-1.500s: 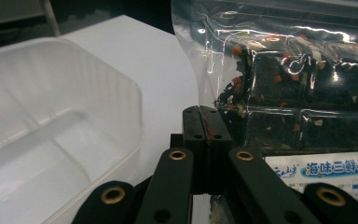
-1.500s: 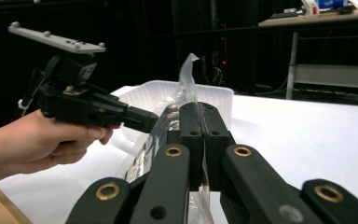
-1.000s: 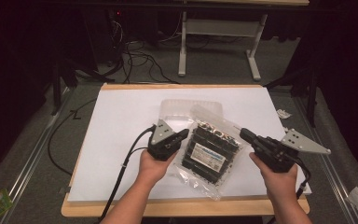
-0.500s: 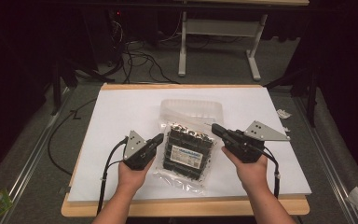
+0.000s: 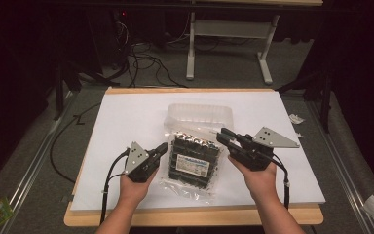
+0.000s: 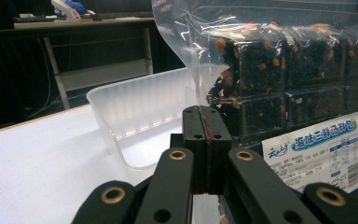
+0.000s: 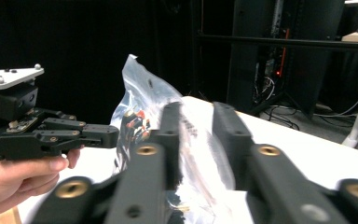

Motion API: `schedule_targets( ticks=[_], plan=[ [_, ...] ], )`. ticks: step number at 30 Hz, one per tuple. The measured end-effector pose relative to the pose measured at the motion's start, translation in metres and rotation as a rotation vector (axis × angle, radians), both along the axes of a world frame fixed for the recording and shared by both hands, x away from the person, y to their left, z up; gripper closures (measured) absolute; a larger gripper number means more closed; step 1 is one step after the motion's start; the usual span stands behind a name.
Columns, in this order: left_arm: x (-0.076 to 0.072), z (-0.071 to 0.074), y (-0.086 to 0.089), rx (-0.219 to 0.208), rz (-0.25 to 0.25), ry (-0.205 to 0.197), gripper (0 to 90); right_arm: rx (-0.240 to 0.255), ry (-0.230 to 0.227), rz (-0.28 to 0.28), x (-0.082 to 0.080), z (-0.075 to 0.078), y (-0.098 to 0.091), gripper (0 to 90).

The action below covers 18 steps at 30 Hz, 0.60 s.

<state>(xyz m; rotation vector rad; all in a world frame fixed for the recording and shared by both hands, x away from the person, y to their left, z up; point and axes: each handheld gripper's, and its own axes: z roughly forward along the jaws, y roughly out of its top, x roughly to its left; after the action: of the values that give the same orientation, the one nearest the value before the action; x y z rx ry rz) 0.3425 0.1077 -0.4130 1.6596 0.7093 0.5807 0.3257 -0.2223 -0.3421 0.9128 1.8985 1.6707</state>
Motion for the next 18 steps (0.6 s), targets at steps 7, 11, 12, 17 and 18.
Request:
schedule_targets(
  ticks=[7,11,12,17,18],
  plan=[
    [0.0,0.0,0.0,-0.004,0.003,0.004,90.0,0.009,0.029,0.006,0.0,0.001,-0.006,43.4],
    [0.001,0.0,0.0,-0.005,0.0,0.008,90.0,0.009,0.03,0.013,-0.002,0.001,-0.007,33.4],
    [0.001,0.0,0.0,-0.007,0.0,0.009,90.0,0.009,0.032,0.015,-0.003,0.0,-0.007,31.5],
    [0.0,0.0,0.0,-0.01,-0.001,0.011,90.0,0.026,0.043,0.025,-0.006,-0.004,-0.011,23.5],
    [0.0,0.0,0.001,-0.009,-0.002,0.012,90.0,0.025,0.049,0.025,-0.006,-0.005,-0.012,22.5]
  ],
)
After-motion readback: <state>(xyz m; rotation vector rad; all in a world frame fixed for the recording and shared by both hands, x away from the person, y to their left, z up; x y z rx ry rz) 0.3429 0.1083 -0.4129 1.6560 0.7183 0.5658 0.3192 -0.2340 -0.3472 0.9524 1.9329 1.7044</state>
